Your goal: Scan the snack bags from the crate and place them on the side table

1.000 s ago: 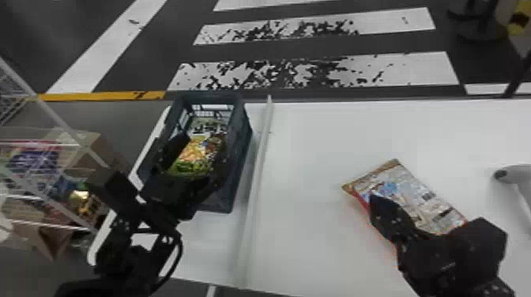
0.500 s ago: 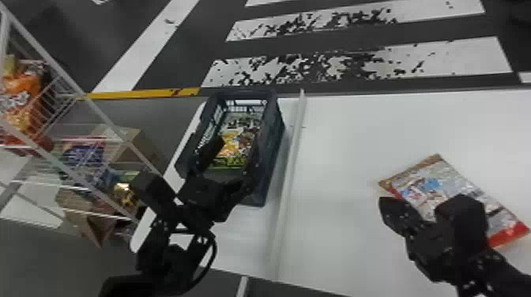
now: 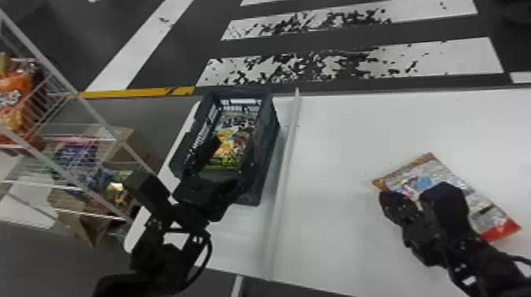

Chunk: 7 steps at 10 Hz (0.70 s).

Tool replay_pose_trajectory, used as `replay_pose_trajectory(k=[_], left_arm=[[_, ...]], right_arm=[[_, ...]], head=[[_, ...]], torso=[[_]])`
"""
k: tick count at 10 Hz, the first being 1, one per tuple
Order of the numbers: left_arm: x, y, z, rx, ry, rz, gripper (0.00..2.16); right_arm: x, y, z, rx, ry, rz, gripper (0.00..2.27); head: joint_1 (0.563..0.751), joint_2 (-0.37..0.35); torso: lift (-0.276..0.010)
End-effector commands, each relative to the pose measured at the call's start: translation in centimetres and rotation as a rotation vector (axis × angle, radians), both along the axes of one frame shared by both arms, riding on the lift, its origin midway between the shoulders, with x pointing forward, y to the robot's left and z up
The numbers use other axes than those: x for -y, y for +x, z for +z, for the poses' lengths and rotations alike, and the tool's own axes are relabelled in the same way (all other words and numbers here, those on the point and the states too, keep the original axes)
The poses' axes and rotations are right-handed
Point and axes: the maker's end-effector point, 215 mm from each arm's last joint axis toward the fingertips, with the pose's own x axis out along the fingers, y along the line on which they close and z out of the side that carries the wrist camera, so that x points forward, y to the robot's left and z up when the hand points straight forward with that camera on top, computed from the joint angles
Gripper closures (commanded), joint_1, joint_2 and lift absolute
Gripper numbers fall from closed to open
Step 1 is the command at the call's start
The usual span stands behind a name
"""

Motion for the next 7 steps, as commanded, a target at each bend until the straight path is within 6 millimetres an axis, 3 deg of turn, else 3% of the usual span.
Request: replay_pose_trajectory(k=[1,7], left_arm=[[0.1,0.1,-0.3,-0.007,-0.011,-0.007,0.1],[0.4,0.1,-0.6,-0.019,-0.03,-0.023,0.1]], right_arm=[[0.7,0.6,-0.1,0.01,-0.026,-0.014,2.13],[3.2,2.0,-1.4,0.016,-0.099,-0.057,2.13]], head=[[0.695,0.302],[0.695,0.258]], torso=[[-0.094],[-0.094]])
